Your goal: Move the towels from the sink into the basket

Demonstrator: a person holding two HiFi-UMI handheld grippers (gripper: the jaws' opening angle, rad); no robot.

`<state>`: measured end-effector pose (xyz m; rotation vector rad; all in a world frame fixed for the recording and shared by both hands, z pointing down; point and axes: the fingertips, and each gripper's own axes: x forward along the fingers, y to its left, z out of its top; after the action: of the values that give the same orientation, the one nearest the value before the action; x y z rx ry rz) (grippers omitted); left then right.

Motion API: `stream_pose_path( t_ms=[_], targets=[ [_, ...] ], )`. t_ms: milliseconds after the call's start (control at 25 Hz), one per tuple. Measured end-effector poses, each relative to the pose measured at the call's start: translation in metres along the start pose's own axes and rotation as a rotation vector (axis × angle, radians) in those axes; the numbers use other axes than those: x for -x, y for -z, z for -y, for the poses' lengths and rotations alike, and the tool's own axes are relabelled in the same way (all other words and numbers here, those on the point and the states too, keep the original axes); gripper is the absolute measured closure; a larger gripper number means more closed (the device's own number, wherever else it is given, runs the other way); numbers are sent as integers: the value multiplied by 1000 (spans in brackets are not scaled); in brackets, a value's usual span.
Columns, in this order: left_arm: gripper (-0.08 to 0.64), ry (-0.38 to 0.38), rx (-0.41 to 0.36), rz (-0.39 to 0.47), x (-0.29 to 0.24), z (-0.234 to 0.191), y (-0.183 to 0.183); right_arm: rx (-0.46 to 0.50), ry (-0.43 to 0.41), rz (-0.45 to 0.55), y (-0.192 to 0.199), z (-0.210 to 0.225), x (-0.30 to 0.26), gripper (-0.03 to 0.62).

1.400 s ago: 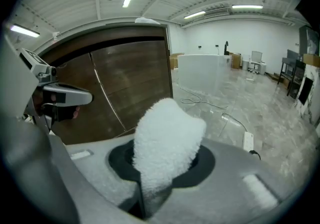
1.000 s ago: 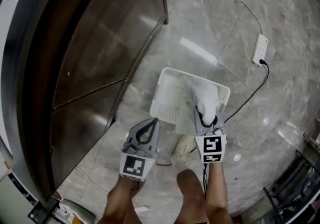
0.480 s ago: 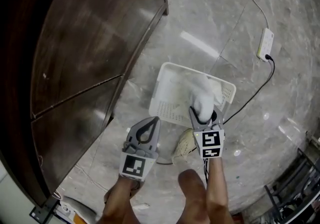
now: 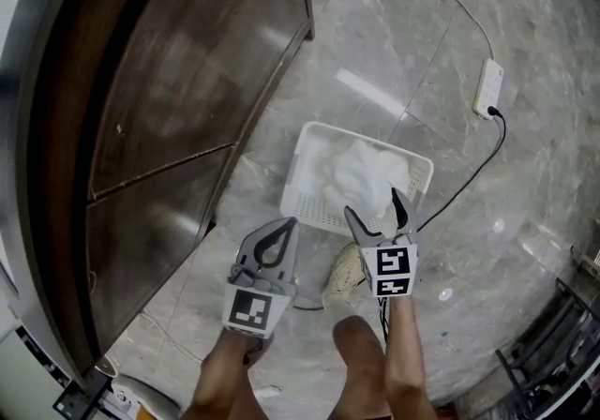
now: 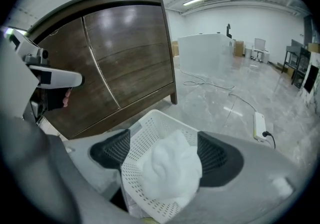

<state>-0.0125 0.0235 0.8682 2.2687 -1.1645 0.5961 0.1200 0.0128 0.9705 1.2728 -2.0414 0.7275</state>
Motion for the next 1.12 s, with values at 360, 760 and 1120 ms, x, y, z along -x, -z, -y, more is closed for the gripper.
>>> stream_pose_path(
  t_ms=[360,760,1120],
  targets=[
    [551,9,-47,80,48,24,-96,-5,-18,63,-86,-12,77,176],
    [551,-12,-195,189,144,53,-230,4,-10,166,-209,-35,206,217],
    [551,-48,-242,287,241,79,-341,35,27,302,-325,-59,333,312]
  ],
)
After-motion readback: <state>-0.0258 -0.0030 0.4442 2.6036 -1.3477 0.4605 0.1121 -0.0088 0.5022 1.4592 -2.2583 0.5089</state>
